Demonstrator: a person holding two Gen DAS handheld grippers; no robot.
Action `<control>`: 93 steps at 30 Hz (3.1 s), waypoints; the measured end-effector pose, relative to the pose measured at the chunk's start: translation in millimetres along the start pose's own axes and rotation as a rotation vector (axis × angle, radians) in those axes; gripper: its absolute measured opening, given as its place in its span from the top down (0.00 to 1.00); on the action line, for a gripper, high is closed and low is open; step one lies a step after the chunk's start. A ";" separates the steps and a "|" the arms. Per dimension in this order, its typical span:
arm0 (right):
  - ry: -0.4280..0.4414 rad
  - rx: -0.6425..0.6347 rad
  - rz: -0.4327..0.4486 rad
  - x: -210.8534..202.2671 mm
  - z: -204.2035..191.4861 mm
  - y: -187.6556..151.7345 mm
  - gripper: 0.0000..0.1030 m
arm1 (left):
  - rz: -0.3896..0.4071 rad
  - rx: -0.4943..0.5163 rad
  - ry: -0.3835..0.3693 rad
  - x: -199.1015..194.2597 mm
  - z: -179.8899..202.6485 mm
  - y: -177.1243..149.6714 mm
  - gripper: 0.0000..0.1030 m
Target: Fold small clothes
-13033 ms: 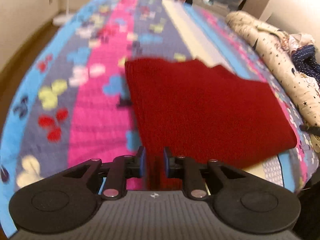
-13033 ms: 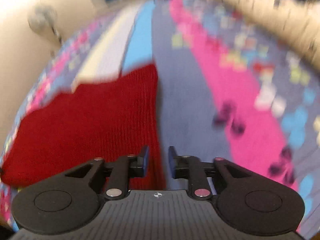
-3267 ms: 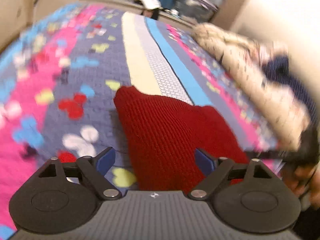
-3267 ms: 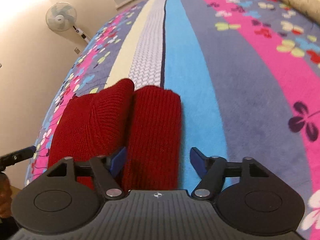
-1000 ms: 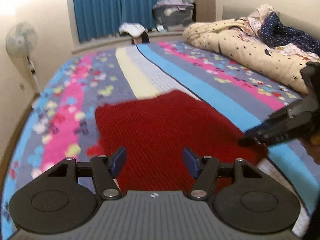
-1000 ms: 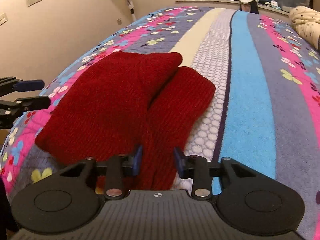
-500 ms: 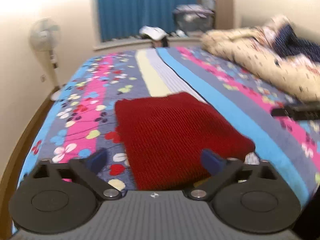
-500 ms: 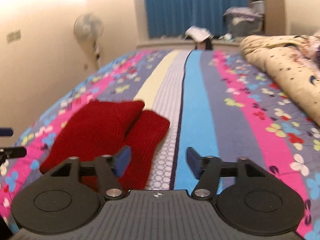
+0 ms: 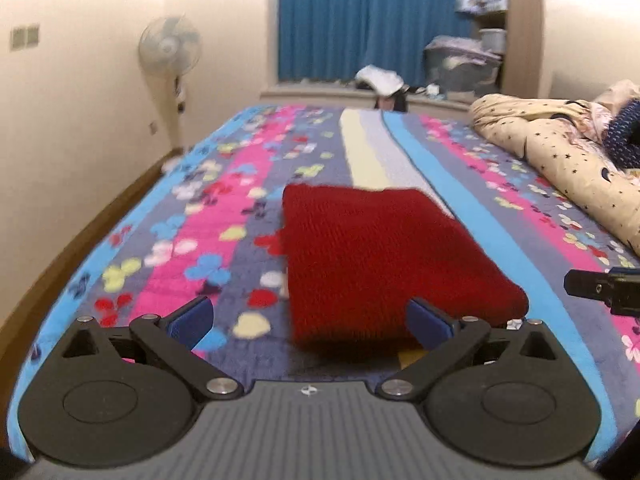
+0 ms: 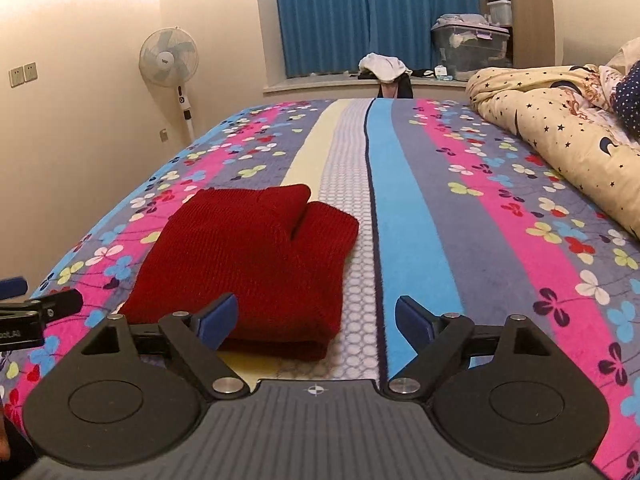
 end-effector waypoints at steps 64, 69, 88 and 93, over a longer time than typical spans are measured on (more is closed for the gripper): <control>0.071 -0.055 -0.023 24.3 -27.9 2.4 0.15 | -0.067 0.009 -0.040 41.1 22.1 0.0 0.00; 0.071 -0.064 -0.027 24.8 -28.0 1.0 0.15 | -0.085 0.013 -0.022 44.7 21.4 -2.7 0.00; 0.071 -0.069 -0.041 29.7 -31.7 -0.6 0.15 | -0.114 -0.027 -0.025 47.4 16.7 -6.4 0.00; 0.073 -0.072 -0.040 30.0 -33.2 -2.0 0.15 | -0.117 -0.027 -0.028 46.9 16.9 -7.3 0.00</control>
Point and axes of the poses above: each gripper's, at about its wrist camera, not at the fingertips, and x roughly the way its jaws point, z to its right, y to its top, the point moved 10 cm from there along x, roughly the way its jaws point, and after that the axes turned 3 degrees about -z, right-handed, at the moved point
